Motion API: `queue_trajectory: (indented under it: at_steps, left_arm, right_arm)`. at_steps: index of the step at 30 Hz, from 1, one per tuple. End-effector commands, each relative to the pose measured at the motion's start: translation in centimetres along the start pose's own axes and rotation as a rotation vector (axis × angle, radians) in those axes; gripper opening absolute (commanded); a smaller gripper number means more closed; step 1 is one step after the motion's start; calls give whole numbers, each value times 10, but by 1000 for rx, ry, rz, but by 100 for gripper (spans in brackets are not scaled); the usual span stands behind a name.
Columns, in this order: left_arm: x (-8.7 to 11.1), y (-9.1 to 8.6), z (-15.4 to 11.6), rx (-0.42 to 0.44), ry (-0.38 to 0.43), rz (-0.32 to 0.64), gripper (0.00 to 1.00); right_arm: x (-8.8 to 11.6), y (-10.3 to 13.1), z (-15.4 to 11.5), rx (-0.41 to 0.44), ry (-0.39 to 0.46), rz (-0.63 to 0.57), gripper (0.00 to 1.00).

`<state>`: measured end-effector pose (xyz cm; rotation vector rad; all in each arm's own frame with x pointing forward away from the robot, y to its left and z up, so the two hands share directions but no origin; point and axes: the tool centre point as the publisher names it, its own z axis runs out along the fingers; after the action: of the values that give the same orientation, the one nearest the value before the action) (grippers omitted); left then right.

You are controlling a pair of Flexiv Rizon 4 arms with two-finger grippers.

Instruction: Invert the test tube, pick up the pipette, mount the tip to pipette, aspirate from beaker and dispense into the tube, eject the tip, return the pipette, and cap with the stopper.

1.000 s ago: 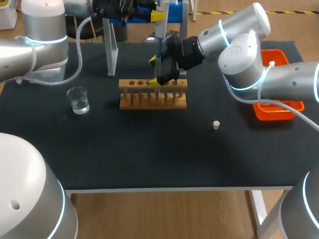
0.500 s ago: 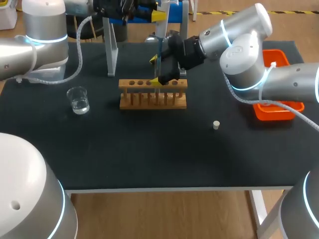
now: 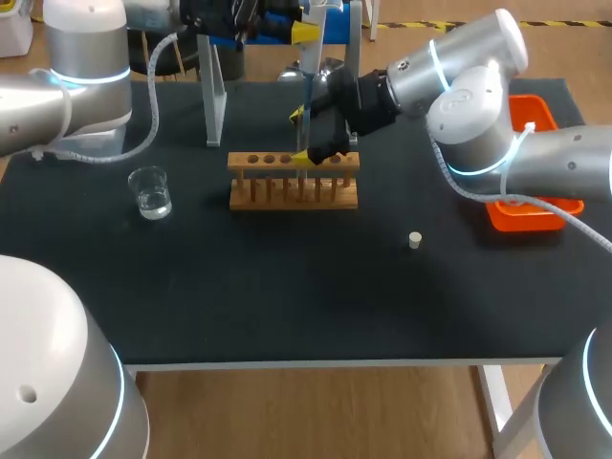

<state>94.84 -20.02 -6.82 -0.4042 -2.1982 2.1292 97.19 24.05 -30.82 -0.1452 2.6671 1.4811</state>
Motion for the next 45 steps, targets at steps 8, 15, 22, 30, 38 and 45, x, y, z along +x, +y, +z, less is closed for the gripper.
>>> queue_trajectory:
  at_steps: [8,15,22,30,38,45]
  left_arm:
    - [1,3,-1,3,3,4,0]
    - [2,6,-2,3,0,-2,0]
    - [4,7,-4,7,-7,-2,0]
    - [3,9,-5,8,-13,-2,0]
    - [3,10,-5,11,-14,1,0]
    - [3,10,-5,11,-14,1,0]
  right_arm:
    - [1,-1,-3,-4,4,-9,100]
    - [1,-1,-4,-6,4,-9,100]
    - [1,-1,-5,-7,5,-8,100]
    - [2,-1,-5,-7,6,-10,100]
    - [2,-1,-5,-7,6,-11,100]
    - [2,-1,-5,-9,5,-11,100]
